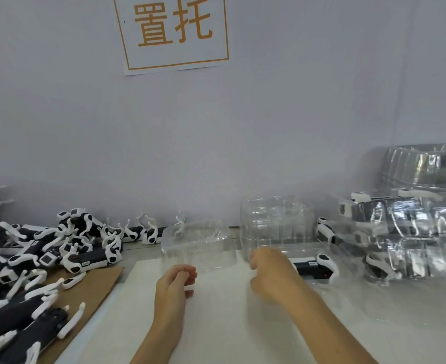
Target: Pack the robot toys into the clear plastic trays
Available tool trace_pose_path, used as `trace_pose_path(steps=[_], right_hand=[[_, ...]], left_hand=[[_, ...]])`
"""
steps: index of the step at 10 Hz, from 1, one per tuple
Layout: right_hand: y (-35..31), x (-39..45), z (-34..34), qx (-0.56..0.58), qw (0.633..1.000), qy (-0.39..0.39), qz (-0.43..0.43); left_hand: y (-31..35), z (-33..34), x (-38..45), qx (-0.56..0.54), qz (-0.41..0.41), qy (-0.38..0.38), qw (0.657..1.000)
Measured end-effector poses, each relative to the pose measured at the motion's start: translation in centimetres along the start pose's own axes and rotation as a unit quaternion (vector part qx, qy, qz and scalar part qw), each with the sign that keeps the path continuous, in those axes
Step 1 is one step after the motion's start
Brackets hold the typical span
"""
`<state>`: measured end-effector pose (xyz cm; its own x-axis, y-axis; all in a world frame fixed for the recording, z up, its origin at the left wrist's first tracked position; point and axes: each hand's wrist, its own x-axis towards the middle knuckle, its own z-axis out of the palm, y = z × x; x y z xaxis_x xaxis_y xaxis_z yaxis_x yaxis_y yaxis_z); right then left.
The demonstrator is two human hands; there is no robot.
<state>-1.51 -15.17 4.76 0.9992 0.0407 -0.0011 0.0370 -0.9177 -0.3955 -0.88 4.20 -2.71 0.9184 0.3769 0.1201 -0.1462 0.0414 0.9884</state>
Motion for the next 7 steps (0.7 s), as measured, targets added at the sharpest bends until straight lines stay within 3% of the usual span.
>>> trace_pose_path(steps=[3, 5, 6, 7], right_hand=[[5.8, 0.8, -3.3, 0.043, 0.997, 0.015, 0.056], [6.9, 0.5, -3.8, -0.041, 0.994, 0.067, 0.071], [6.3, 0.7, -3.0, -0.017, 0.994, 0.111, -0.013], [4.9, 0.3, -2.2, 0.074, 0.984, 0.129, -0.100]], left_hand=[[0.3, 0.0, -0.3, 0.046, 0.006, -0.008, 0.999], [-0.2, 0.3, -0.7, 0.190, 0.059, -0.044, 0.979], [-0.3, 0.5, -0.8, 0.248, 0.092, -0.047, 0.963], [-0.2, 0.9, -1.4, 0.285, 0.111, -0.056, 0.951]])
